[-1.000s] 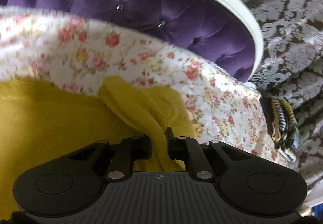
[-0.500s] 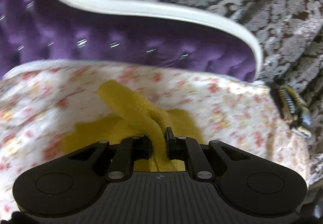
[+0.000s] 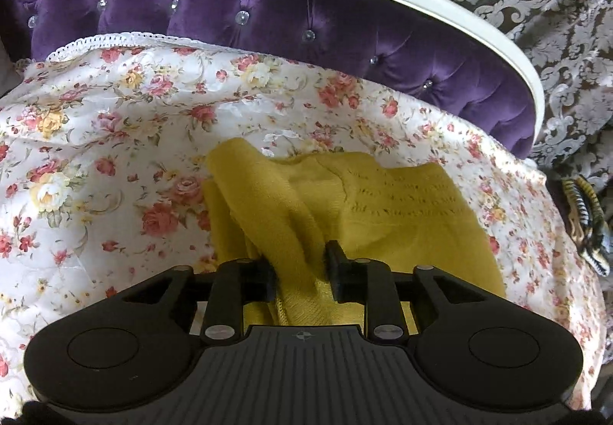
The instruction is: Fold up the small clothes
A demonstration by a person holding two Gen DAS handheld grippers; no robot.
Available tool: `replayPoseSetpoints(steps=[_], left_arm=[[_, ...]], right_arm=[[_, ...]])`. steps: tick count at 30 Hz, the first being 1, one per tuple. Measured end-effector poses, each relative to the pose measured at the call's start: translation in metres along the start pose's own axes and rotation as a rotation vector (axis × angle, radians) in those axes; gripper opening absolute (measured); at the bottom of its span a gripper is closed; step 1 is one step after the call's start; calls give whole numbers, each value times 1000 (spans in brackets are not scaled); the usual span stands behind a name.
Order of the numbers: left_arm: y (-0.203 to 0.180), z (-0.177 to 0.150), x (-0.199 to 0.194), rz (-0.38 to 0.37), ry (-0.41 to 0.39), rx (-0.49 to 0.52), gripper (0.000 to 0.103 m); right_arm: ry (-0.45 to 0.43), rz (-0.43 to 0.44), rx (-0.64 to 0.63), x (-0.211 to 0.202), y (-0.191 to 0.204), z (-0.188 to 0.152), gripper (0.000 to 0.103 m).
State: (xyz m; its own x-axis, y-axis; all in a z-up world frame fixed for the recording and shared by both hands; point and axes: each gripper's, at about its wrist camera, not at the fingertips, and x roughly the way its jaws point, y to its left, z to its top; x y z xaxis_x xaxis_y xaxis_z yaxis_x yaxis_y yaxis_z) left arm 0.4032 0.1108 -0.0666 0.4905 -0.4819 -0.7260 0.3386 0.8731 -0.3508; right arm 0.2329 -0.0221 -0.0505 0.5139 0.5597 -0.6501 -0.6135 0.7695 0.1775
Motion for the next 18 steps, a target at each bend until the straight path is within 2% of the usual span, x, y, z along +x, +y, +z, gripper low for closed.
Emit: replayPoseSetpoints(steps=[3, 5, 8, 10, 13, 14, 16, 17, 18], left_arm=[[6, -2, -6, 9, -24, -29, 28], [10, -2, -8, 38, -45, -47, 34], [23, 1, -12, 119, -90, -103, 34], [29, 7, -17, 221, -115, -137, 34], [21, 13, -30, 288, -154, -84, 34], [15, 14, -36, 292, -165, -64, 34], [-4, 12, -46, 283, -192, -12, 40], [-14, 11, -48, 278, -201, 15, 43], [-25, 9, -49, 270, -206, 43, 52]], right_arm=[[8, 39, -11, -13, 7, -5, 27], [14, 57, -13, -21, 6, -8, 27], [3, 73, 2, -36, 0, -8, 27], [-17, 73, 18, -45, -7, -3, 27], [-64, 54, 60, -56, -24, 8, 29], [-84, 32, 74, -60, -32, 12, 32], [-122, -29, 97, -64, -49, 19, 57], [-138, -63, 108, -63, -59, 23, 61], [-151, -92, 117, -62, -69, 27, 66]])
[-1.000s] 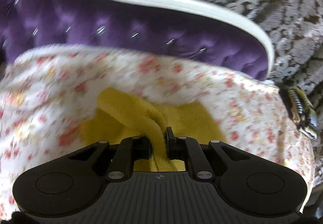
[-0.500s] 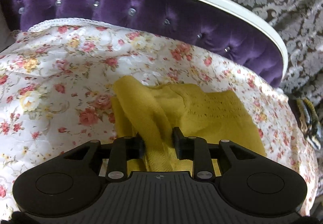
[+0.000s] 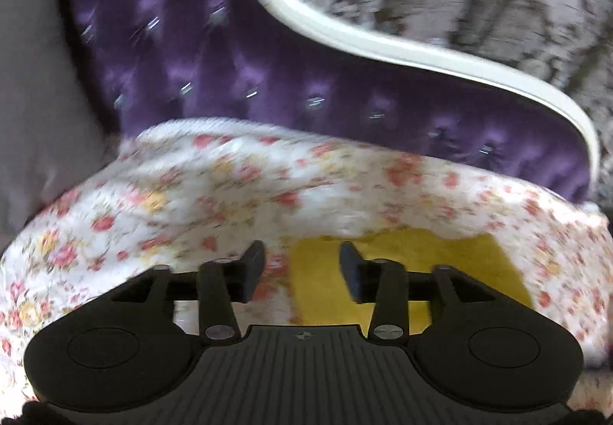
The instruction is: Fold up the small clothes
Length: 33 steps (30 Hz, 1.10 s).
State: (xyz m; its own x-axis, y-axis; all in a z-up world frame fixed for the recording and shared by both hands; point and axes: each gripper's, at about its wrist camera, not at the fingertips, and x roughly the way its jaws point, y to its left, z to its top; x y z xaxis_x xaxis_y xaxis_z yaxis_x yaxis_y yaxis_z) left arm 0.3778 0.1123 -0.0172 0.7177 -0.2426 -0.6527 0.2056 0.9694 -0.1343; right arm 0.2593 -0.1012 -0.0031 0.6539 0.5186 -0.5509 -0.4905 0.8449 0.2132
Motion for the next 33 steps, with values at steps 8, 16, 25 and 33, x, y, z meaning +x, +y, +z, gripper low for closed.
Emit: replayPoseSetpoints(steps=[8, 16, 25, 33], left_arm=[[-54, -23, 20, -15, 52, 124, 81], [-32, -37, 64, 6, 155, -23, 103], [-35, -37, 64, 5, 146, -34, 103], [-34, -36, 67, -1, 136, -35, 103]], right_arm=[[37, -173, 19, 63, -54, 20, 94], [95, -189, 247, 100, -119, -2, 103], [89, -220, 212, 101, -116, -1, 103], [82, -224, 199, 106, -117, -2, 103]])
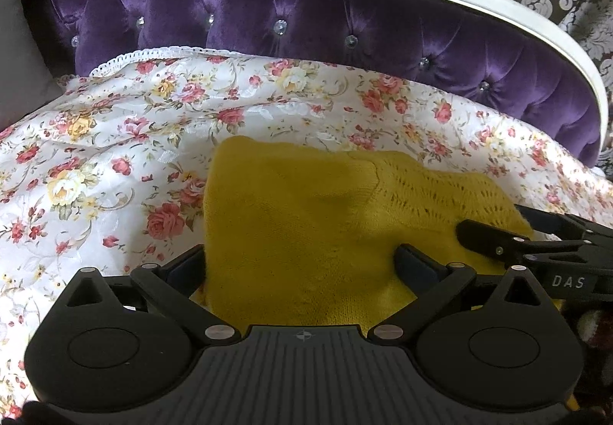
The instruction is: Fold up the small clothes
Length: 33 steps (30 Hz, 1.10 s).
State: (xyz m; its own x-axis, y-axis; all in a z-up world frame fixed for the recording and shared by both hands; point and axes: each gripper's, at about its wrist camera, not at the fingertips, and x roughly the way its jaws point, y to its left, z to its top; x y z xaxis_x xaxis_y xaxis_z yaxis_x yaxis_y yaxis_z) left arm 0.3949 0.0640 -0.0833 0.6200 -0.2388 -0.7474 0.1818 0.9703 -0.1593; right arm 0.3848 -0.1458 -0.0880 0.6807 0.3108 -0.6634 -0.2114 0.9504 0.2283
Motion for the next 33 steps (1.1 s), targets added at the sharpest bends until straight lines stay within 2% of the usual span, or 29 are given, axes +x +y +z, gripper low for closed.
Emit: replayPoseSetpoints(steps=[5, 9, 12, 16, 19, 22, 24, 26, 33], left_arm=[[-3, 2, -9, 12, 6, 12, 102], [-6, -6, -37, 10, -8, 67, 102], [-5, -26, -57, 7, 15, 116, 102], [-1, -63, -67, 19, 97, 161, 102], [12, -80, -77, -8, 79, 85, 102], [14, -83, -84, -7, 75, 57, 102], [12, -83, -85, -42, 66, 44, 102], [9, -80, -85, -88, 58, 30, 102], [-8, -64, -62, -167, 60, -10, 102]], right_arm=[[0, 1, 2, 0, 0, 0, 103], [1, 1, 2, 0, 0, 0, 103], [0, 1, 2, 0, -1, 0, 103], [-1, 1, 2, 0, -1, -1, 103], [1, 3, 1, 0, 0, -1, 103], [3, 9, 4, -2, -1, 0, 103], [7, 27, 13, -4, -3, 1, 103], [12, 57, 33, -8, -8, 1, 103], [13, 208, 98, -25, -28, -9, 103]])
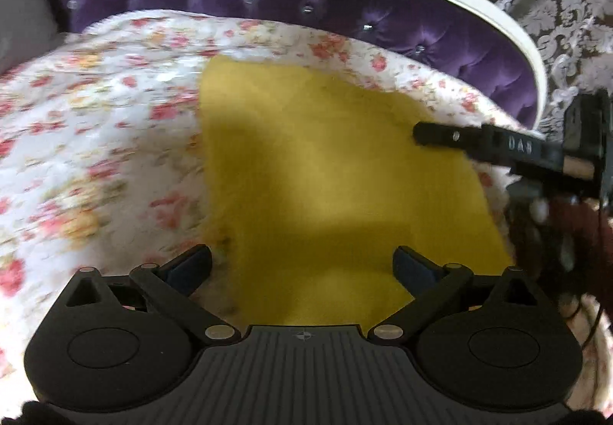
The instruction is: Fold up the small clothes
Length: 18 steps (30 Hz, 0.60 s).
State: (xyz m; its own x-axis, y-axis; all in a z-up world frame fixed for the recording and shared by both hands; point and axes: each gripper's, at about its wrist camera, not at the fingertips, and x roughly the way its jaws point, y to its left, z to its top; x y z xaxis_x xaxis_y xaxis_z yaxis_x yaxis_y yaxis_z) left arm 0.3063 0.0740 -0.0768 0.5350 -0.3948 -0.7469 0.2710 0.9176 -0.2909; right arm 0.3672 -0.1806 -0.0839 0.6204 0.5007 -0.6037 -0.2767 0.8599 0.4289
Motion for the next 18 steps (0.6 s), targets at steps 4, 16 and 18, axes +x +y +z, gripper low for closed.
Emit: replayPoseSetpoints(steps=[4, 16, 18], left_arm=[[-6, 8, 14, 15, 1, 12, 102], [16, 5, 1, -133, -3, -131, 57], [18, 4, 2, -143, 23, -172, 22]], right_arm=[[1, 91, 22, 1, -4, -1, 103], [49, 267, 165, 25, -11, 2, 50], [46, 257, 157, 22, -9, 1, 48]])
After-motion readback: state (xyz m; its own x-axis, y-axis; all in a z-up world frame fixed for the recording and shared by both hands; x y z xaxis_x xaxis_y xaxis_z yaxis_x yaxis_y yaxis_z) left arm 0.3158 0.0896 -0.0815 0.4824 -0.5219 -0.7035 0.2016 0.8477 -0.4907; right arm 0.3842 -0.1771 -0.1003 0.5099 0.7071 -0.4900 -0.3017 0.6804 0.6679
